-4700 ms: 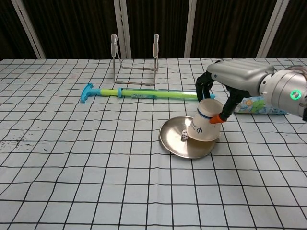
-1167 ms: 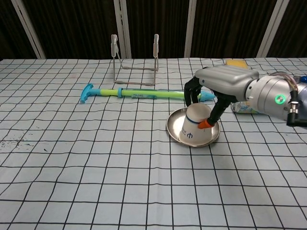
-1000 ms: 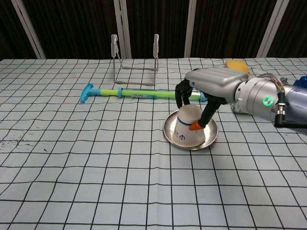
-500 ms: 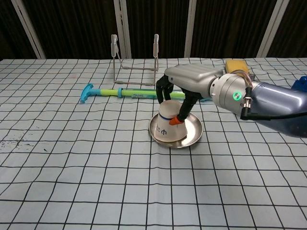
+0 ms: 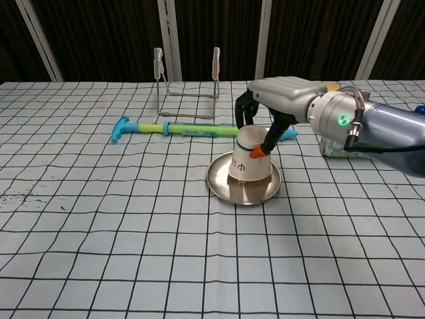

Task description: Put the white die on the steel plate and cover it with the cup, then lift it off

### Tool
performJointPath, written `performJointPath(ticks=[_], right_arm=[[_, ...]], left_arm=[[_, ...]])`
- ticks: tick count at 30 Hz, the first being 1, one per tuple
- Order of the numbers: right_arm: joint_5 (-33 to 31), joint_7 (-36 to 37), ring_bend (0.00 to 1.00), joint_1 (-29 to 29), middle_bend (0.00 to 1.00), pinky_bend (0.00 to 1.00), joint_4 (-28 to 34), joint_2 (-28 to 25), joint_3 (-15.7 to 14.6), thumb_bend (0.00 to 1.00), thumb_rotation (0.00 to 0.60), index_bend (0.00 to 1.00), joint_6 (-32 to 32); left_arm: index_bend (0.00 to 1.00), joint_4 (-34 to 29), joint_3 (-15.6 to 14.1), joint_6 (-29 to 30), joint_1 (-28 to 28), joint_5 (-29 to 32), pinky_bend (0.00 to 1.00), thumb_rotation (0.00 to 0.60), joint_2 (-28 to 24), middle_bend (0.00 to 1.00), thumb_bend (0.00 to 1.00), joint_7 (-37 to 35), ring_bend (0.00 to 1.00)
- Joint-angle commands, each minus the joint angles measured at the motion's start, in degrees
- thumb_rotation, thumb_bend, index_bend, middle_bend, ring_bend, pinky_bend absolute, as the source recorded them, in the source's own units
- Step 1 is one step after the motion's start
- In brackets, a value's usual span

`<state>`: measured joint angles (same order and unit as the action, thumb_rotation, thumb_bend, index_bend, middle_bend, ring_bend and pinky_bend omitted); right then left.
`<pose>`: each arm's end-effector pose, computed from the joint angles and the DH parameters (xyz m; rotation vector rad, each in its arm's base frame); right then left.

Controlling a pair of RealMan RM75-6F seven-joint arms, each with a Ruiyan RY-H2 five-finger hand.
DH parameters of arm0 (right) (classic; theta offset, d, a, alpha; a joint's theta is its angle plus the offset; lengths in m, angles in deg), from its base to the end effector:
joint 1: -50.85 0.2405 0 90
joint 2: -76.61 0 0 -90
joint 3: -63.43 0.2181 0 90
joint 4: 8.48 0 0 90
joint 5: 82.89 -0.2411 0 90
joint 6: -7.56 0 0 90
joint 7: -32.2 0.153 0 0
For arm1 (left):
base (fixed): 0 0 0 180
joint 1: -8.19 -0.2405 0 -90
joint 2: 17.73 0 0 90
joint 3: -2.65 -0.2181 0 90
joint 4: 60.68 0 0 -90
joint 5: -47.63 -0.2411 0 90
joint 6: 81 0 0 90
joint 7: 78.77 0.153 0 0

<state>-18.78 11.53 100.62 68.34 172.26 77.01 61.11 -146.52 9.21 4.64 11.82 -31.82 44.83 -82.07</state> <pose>-0.0670 -0.3589 -0.0685 1.9106 -0.8380 1.0124 -0.3292 0.1988 0.1570 -1.2391 -0.8353 -0.8337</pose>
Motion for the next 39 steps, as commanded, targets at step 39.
performJointPath(ticks=[39], right_arm=[[3.94, -2.19, 0.3, -0.07, 0.53, 0.0, 3.65, 0.01, -1.13, 0.37, 0.6, 0.58, 1.7]], left_arm=[[0.2, -0.04, -0.29, -0.18, 0.21, -0.33, 0.09, 0.6, 0.06, 0.0, 0.68, 0.27, 0.0]])
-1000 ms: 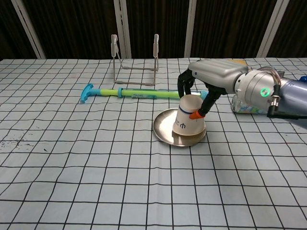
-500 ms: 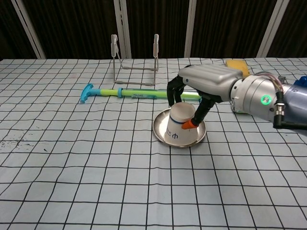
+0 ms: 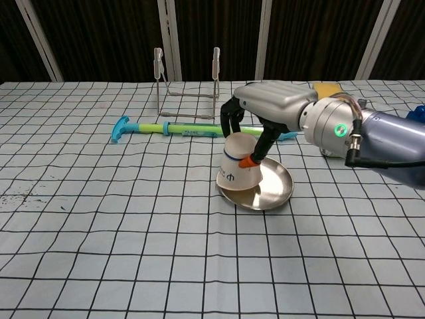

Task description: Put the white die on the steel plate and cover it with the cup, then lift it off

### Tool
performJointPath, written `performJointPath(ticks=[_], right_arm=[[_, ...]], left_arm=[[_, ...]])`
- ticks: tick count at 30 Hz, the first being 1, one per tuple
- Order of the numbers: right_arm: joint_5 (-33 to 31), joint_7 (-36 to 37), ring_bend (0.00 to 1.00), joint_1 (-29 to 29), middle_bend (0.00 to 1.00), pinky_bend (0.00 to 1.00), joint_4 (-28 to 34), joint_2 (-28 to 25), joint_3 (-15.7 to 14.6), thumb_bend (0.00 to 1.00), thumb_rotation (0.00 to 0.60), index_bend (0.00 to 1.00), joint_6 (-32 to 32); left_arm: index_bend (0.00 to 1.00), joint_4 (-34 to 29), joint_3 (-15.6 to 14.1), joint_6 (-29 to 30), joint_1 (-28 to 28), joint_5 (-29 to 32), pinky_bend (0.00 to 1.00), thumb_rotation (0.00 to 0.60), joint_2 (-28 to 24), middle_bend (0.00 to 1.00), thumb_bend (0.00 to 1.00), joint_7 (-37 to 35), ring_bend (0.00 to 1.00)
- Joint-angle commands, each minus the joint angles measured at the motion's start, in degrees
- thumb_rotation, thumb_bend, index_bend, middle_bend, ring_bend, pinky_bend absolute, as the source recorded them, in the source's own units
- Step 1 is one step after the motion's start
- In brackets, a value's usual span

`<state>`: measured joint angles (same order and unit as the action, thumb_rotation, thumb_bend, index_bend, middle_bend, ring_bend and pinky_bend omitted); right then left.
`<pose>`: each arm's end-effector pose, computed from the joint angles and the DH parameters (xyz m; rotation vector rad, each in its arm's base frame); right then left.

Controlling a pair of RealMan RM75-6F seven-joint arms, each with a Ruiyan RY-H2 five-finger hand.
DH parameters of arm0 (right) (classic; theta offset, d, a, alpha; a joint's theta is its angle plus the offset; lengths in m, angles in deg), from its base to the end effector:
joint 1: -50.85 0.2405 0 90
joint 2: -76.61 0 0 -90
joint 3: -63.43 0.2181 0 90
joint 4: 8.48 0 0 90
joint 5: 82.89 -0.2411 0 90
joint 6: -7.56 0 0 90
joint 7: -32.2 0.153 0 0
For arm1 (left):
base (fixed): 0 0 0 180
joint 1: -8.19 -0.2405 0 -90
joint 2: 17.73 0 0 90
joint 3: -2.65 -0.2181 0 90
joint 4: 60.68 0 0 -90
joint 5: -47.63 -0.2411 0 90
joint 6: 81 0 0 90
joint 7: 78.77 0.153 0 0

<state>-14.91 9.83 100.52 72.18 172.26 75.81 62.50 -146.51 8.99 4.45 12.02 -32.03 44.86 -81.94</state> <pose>-0.0483 -0.3371 -0.0742 1.9839 -0.7688 1.0590 -0.3286 0.1992 0.1556 -1.2486 -0.8361 -0.8318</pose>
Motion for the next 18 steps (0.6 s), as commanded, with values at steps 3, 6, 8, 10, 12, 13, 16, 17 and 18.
performJointPath(ticks=[3, 6, 8, 10, 12, 13, 16, 17, 18], right_arm=[[-0.54, -2.26, 0.3, 0.19, 0.53, 0.0, -0.22, -0.55, 0.22, 0.37, 0.6, 0.59, 0.4], [-1.37, -3.13, 0.3, 0.01, 0.53, 0.0, 0.87, -1.7, 0.67, 0.37, 0.6, 0.59, 0.66], [-1.68, -3.2, 0.3, -0.35, 0.53, 0.0, 2.06, -2.69, 1.15, 0.37, 0.6, 0.59, 1.37], [-1.5, -3.47, 0.3, -0.69, 0.53, 0.0, 2.93, -3.65, 1.49, 0.37, 0.6, 0.59, 2.36], [-1.29, -3.97, 0.3, -0.91, 0.53, 0.0, 3.27, -4.37, 1.7, 0.37, 0.6, 0.59, 3.18], [-1.14, -4.45, 0.3, -1.04, 0.53, 0.0, 3.24, -4.84, 1.88, 0.37, 0.6, 0.59, 3.82], [-1.56, -5.65, 0.3, -1.72, 0.53, 0.0, 2.92, -6.21, 2.18, 0.37, 0.6, 0.59, 5.17], [-1.89, -5.86, 0.3, -2.03, 0.53, 0.0, 3.03, -6.82, 2.17, 0.37, 0.6, 0.59, 5.34], [-2.3, -6.08, 0.3, -2.48, 0.53, 0.0, 3.11, -7.58, 2.09, 0.37, 0.6, 0.59, 5.56]], left_arm=[[0.2, -0.14, -0.1, 0.1, -0.04, -0.06, 0.09, 0.6, 0.06, 0.0, 0.68, 0.41, 0.0], [0.2, -0.13, 0.02, 0.01, -0.03, 0.24, 0.09, 0.6, 0.07, 0.0, 0.68, 0.46, 0.0], [0.2, -0.13, 0.05, -0.09, 0.03, 0.31, 0.09, 0.6, 0.09, 0.0, 0.68, 0.51, 0.0], [0.2, -0.15, -0.02, -0.11, 0.07, 0.16, 0.09, 0.6, 0.12, 0.0, 0.68, 0.63, 0.0], [0.2, -0.19, -0.08, -0.05, 0.06, 0.04, 0.09, 0.6, 0.12, 0.0, 0.68, 0.7, 0.0], [0.2, -0.22, -0.09, 0.03, 0.03, 0.01, 0.09, 0.6, 0.12, 0.0, 0.68, 0.73, 0.0], [0.2, -0.25, -0.02, 0.3, -0.13, 0.14, 0.09, 0.6, 0.08, 0.0, 0.68, 0.67, 0.0], [0.2, -0.24, 0.04, 0.37, -0.18, 0.23, 0.09, 0.6, 0.05, 0.0, 0.68, 0.61, 0.0], [0.2, -0.24, 0.09, 0.4, -0.2, 0.32, 0.09, 0.6, 0.04, 0.0, 0.68, 0.57, 0.0]])
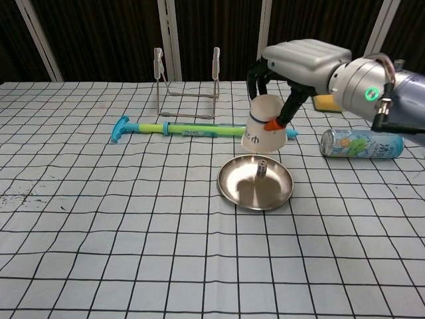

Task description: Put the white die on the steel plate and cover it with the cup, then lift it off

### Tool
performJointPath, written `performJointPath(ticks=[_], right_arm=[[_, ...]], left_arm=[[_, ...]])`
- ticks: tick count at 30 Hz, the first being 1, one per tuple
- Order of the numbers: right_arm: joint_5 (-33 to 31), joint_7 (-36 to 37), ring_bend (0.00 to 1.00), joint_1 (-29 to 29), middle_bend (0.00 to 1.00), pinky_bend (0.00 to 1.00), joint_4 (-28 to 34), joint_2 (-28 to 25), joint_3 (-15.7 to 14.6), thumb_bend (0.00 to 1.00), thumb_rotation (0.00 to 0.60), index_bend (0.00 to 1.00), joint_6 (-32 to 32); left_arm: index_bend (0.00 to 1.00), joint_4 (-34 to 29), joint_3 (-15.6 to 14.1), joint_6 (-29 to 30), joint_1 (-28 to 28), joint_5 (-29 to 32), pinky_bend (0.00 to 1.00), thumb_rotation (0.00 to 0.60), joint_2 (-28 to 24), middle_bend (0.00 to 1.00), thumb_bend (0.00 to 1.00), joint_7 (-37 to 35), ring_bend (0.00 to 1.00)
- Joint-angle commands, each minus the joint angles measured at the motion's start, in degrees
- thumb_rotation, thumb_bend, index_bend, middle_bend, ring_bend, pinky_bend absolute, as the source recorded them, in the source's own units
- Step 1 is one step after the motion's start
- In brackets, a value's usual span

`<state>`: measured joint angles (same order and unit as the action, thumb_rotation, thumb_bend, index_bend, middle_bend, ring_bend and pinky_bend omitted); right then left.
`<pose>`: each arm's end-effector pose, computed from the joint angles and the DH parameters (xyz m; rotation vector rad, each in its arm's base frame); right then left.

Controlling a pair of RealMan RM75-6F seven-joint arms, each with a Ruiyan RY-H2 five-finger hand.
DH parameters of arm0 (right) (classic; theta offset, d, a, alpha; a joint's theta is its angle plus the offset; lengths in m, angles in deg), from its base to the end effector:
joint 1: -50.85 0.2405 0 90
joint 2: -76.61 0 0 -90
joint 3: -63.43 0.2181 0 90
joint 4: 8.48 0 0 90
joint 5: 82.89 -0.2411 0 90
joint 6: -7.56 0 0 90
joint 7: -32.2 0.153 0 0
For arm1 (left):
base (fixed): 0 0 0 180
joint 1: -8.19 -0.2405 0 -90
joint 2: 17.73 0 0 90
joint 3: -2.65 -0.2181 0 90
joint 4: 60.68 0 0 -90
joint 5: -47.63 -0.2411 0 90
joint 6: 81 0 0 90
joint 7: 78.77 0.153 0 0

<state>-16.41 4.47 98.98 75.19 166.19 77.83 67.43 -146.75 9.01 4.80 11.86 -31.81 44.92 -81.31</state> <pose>-0.0604 -0.3590 -0.0275 1.8442 -0.6388 1.0322 -0.3283 0.1982 0.1557 -1.2432 -0.8304 -0.8266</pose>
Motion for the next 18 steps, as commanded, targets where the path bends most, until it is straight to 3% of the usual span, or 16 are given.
performJointPath(ticks=[1, 9, 18], right_arm=[[-1.12, -0.95, 0.3, -1.46, 0.53, 0.0, 0.21, -2.38, -0.19, 0.37, 0.6, 0.59, 0.78], [-2.98, 1.09, 0.3, -7.51, 0.53, 0.0, 5.6, -10.54, -4.82, 0.37, 0.6, 0.59, 0.52], [1.53, 4.38, 0.3, -14.28, 0.53, 0.0, 11.57, -17.24, -10.95, 0.37, 0.6, 0.59, 4.18]], left_arm=[[0.2, 0.02, 0.12, 0.04, -0.04, 0.2, 0.09, 0.6, -0.02, 0.0, 0.68, -0.1, 0.0], [0.2, -0.02, 0.3, 0.03, -0.01, 0.46, 0.09, 0.6, 0.02, 0.0, 0.68, -0.09, 0.0], [0.2, -0.24, 0.25, 0.21, -0.07, 0.33, 0.09, 0.6, 0.03, 0.0, 0.68, 0.08, 0.0]])
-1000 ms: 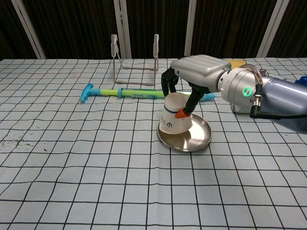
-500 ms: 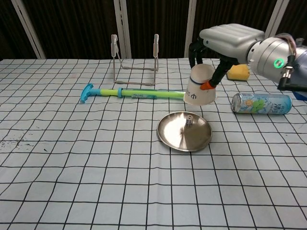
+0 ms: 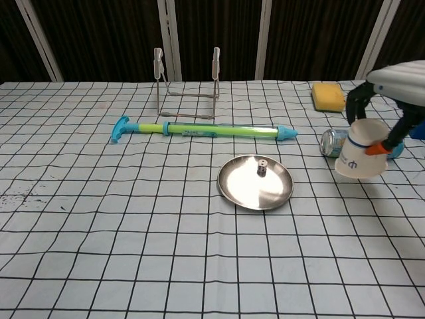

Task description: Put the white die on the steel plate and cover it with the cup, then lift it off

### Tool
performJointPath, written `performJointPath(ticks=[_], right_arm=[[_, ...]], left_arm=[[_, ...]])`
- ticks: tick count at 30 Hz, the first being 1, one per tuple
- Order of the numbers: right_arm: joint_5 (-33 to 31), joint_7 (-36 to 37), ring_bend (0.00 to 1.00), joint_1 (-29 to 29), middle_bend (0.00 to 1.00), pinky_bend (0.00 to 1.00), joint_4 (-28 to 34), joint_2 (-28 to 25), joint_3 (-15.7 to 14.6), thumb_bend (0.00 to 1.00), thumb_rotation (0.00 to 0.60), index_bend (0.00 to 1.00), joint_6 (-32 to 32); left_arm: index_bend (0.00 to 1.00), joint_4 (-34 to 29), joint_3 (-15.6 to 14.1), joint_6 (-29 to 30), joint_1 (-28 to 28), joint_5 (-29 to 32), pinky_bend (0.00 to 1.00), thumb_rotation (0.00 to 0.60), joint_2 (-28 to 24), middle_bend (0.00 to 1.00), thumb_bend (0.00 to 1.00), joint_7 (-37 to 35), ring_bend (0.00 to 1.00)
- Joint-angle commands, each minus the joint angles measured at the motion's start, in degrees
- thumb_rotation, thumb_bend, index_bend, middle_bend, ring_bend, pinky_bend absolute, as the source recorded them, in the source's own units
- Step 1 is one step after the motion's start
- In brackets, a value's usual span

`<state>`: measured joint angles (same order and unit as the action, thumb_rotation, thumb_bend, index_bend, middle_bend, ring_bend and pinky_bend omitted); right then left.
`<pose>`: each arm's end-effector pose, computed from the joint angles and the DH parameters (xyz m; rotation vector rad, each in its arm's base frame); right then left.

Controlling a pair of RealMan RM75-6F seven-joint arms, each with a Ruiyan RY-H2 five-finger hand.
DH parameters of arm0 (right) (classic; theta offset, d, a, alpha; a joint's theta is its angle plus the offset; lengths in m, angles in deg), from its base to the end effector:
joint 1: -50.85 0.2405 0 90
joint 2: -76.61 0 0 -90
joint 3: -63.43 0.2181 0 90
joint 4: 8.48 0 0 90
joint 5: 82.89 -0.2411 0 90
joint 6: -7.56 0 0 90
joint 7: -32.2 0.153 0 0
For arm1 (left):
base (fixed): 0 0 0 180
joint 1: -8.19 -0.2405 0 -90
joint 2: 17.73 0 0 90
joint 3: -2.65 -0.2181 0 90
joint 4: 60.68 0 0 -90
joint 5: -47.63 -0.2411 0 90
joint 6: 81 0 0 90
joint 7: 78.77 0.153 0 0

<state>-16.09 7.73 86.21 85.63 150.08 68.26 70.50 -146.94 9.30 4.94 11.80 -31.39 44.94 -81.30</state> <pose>-0.1776 -0.3114 0.0218 1.7941 -0.7670 0.7652 -0.3281 0.1988 0.1567 -1.2313 -0.8309 -0.8301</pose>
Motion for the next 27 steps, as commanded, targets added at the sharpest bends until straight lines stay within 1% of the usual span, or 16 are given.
performJointPath(ticks=[1, 4, 13, 18, 25, 27], right_arm=[[1.37, 1.24, 0.3, -1.82, 0.53, 0.0, 1.16, -1.29, -1.7, 0.37, 0.6, 0.59, 1.21], [1.56, 2.25, 0.3, -2.52, 0.53, 0.0, 0.14, -1.21, -2.31, 0.37, 0.6, 0.59, 0.97], [1.22, 6.06, 0.3, -1.84, 0.53, 0.0, -7.78, 2.34, -1.16, 0.37, 0.6, 0.59, -1.75], [2.64, 8.46, 0.3, -1.96, 0.53, 0.0, -11.62, 4.02, -1.06, 0.37, 0.6, 0.59, -1.9], [4.53, 13.11, 0.3, -1.84, 0.53, 0.0, -17.02, 6.78, -0.19, 0.37, 0.6, 0.59, -1.94], [4.8, 14.31, 0.3, -1.83, 0.52, 0.0, -17.79, 7.05, -0.01, 0.35, 0.6, 0.56, -2.25]], left_arm=[[0.2, -0.08, -0.06, 0.1, -0.02, -0.15, 0.09, 0.6, 0.01, 0.0, 0.68, 0.11, 0.0], [0.2, -0.24, -0.18, 0.35, -0.14, -0.37, 0.09, 0.6, -0.01, 0.0, 0.68, 0.24, 0.0], [0.2, -0.28, 0.05, 0.74, -0.4, 0.09, 0.09, 0.6, -0.07, 0.0, 0.68, 0.42, 0.0], [0.2, -0.26, 0.16, 0.46, -0.27, 0.47, 0.09, 0.6, 0.06, 0.0, 0.68, 0.94, 0.0], [0.2, -0.64, 0.24, 0.61, -0.29, 0.72, 0.09, 0.6, 0.28, 0.0, 0.68, 2.02, 0.0], [0.2, -0.67, 0.28, 0.38, -0.23, 0.96, 0.09, 0.6, 0.29, 0.0, 0.68, 2.12, 0.0]])
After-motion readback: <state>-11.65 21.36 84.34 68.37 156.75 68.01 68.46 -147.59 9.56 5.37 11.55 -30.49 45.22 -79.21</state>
